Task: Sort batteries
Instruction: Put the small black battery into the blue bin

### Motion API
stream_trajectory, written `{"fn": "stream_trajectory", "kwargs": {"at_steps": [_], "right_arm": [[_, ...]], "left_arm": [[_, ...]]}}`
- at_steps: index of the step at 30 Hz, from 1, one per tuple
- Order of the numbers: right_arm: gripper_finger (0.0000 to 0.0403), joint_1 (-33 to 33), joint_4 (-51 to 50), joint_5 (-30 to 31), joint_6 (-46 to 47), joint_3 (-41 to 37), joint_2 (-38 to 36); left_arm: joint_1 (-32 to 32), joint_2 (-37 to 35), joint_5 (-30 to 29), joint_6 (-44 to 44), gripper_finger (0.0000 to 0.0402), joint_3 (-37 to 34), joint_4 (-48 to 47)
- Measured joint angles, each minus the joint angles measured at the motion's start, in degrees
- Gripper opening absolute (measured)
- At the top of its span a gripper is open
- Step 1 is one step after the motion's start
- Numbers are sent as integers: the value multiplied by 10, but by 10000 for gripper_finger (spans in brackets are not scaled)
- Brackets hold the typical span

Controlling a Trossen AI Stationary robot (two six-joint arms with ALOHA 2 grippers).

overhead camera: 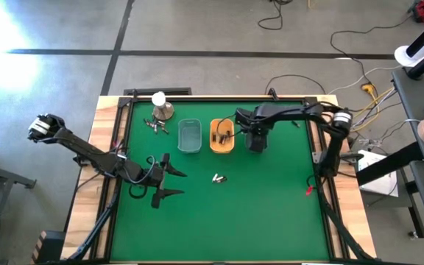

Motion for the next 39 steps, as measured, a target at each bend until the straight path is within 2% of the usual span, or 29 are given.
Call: {"fn": "stream_trajectory", "kwargs": {"at_steps": [5, 9, 14, 19, 23, 28, 33, 39], "right_arm": [[179, 23, -9, 1, 35, 0, -68], [207, 92, 21, 1, 69, -3, -123], [213, 225, 170, -2, 82, -32, -143], [198, 309, 317, -21, 87, -66, -93], [183, 324, 365, -52, 109, -72, -41], [169, 328, 364, -53, 95, -52, 10], [156, 329, 368, -81, 68, -22, 38], [137, 329, 367, -82, 53, -15, 46]], "left_arm": [[0, 0, 0, 0, 252, 0, 0], [0, 0, 0, 0, 252, 0, 0], [1, 0, 0, 0, 252, 0, 0], [2, 0, -9, 0, 252, 0, 1], [2, 0, -15, 0, 252, 0, 1], [2, 0, -15, 0, 252, 0, 1], [2, 0, -15, 0, 252, 0, 0], [2, 0, -15, 2, 252, 0, 0]]}}
